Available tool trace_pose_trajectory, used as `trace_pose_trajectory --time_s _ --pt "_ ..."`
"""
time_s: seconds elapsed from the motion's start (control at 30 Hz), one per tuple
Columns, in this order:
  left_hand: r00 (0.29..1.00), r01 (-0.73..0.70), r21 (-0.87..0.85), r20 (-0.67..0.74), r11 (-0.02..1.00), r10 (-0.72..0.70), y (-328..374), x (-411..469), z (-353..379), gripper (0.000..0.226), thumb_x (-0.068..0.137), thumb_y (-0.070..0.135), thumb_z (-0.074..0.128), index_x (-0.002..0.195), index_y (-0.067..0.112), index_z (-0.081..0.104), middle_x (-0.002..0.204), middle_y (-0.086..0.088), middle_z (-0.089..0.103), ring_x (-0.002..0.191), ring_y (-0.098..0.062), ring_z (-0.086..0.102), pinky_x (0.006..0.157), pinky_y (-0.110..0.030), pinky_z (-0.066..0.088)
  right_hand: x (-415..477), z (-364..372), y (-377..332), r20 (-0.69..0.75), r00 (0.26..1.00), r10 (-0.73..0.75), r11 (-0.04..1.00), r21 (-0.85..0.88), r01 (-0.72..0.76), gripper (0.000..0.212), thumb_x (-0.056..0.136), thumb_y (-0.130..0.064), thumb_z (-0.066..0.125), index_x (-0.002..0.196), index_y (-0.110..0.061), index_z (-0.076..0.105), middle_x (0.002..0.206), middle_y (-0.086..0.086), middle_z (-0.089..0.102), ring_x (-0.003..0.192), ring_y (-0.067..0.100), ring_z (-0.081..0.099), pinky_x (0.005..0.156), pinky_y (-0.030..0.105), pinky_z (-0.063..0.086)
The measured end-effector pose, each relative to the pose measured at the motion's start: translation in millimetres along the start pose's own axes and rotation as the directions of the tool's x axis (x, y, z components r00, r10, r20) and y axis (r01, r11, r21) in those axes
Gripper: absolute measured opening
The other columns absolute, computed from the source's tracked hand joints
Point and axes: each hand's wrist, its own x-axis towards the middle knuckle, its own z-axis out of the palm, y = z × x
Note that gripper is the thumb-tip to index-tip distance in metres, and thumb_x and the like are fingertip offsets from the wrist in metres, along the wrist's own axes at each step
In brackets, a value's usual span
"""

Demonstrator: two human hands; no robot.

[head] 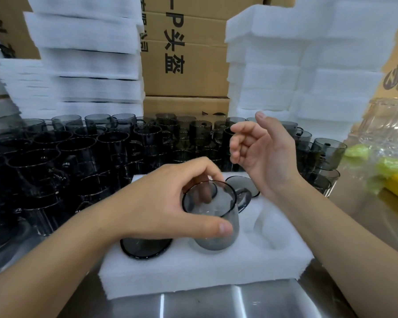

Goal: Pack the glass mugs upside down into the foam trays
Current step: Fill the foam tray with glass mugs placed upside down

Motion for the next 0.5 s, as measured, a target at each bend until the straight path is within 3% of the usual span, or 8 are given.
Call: trace_pose_trajectory --time_s 0.13,0.33,0.5 --pt "0.998 -0.013 0.088 -0.065 0.996 0.019 1.7 -0.3 -0.2 0.050 0.061 0.069 0.058 0.109 0.054 0.054 0.075 0.004 0.062 0.074 -0.016 0.062 0.070 -0.040 0.049 0.1 0.3 0.7 0.009 1.000 0.006 1.000 -0.006 -0.006 0.035 0.080 -0.041 0.047 0.074 -0.011 0.066 0.059 0.003 0.059 0.051 0.014 0.050 0.051 0.023 0.042" --pt "0.995 -0.029 0.328 -0.080 0.944 0.058 5.7 -3.9 2.6 0.070 0.051 0.081 0.053 0.115 0.053 0.046 0.085 0.020 0.068 0.081 -0.002 0.062 0.068 -0.031 0.050 0.6 -0.6 1.4 0.024 1.000 0.007 1.000 -0.027 -0.006 0.034 0.080 -0.040 0.047 0.073 -0.012 0.066 0.060 0.002 0.059 0.052 0.014 0.049 0.051 0.022 0.043" --pt "0.989 -0.099 0.319 -0.076 0.943 0.129 2.5 -4.5 1.5 0.063 0.057 0.075 0.051 0.113 0.046 0.048 0.082 0.015 0.069 0.075 -0.004 0.063 0.067 -0.034 0.051 0.2 -0.5 1.2 0.031 1.000 0.006 1.000 -0.030 -0.005 0.034 0.081 -0.039 0.047 0.071 -0.014 0.067 0.060 0.002 0.059 0.052 0.014 0.049 0.051 0.022 0.043"
